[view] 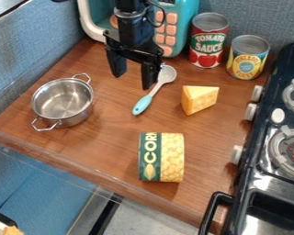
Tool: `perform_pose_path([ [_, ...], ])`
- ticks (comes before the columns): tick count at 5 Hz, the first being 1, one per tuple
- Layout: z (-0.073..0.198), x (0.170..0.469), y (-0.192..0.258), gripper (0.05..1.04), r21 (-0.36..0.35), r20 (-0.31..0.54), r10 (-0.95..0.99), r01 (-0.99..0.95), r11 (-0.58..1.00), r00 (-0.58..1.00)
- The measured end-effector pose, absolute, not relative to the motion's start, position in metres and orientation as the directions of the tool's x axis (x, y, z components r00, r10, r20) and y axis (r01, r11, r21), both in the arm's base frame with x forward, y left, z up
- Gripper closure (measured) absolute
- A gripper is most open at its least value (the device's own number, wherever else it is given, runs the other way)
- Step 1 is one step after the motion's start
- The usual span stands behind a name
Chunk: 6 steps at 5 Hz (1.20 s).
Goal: Put the silver pot on top left side of the table in front of the microwave
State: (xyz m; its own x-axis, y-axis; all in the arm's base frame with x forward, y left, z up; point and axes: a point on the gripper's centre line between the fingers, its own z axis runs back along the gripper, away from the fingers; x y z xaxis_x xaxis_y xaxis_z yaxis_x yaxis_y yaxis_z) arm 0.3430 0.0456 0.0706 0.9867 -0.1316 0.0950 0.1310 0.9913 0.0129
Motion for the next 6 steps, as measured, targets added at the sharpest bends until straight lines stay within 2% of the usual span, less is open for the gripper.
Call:
perform_pose_path([
  [1, 0.056, 0.338, 0.045, 0.083, 0.0, 0.056, -0.136, 0.136, 0.991, 0.989],
  [2, 0.051, 0.322, 0.065, 0.083, -0.009, 0.058, -0.113, 0.113, 0.994, 0.992],
  [3, 0.06, 0.311, 0.074, 0.083, -0.013, 0.109, -0.108, 0.11, 0.994, 0.988],
  [5, 0.051, 0.295, 0.091, 0.083, 0.061, 0.065, -0.108, 0.104, 0.993, 0.992],
  [6, 0.029, 0.293, 0.095, 0.083, 0.068, 0.011, -0.085, 0.084, 0.994, 0.996],
])
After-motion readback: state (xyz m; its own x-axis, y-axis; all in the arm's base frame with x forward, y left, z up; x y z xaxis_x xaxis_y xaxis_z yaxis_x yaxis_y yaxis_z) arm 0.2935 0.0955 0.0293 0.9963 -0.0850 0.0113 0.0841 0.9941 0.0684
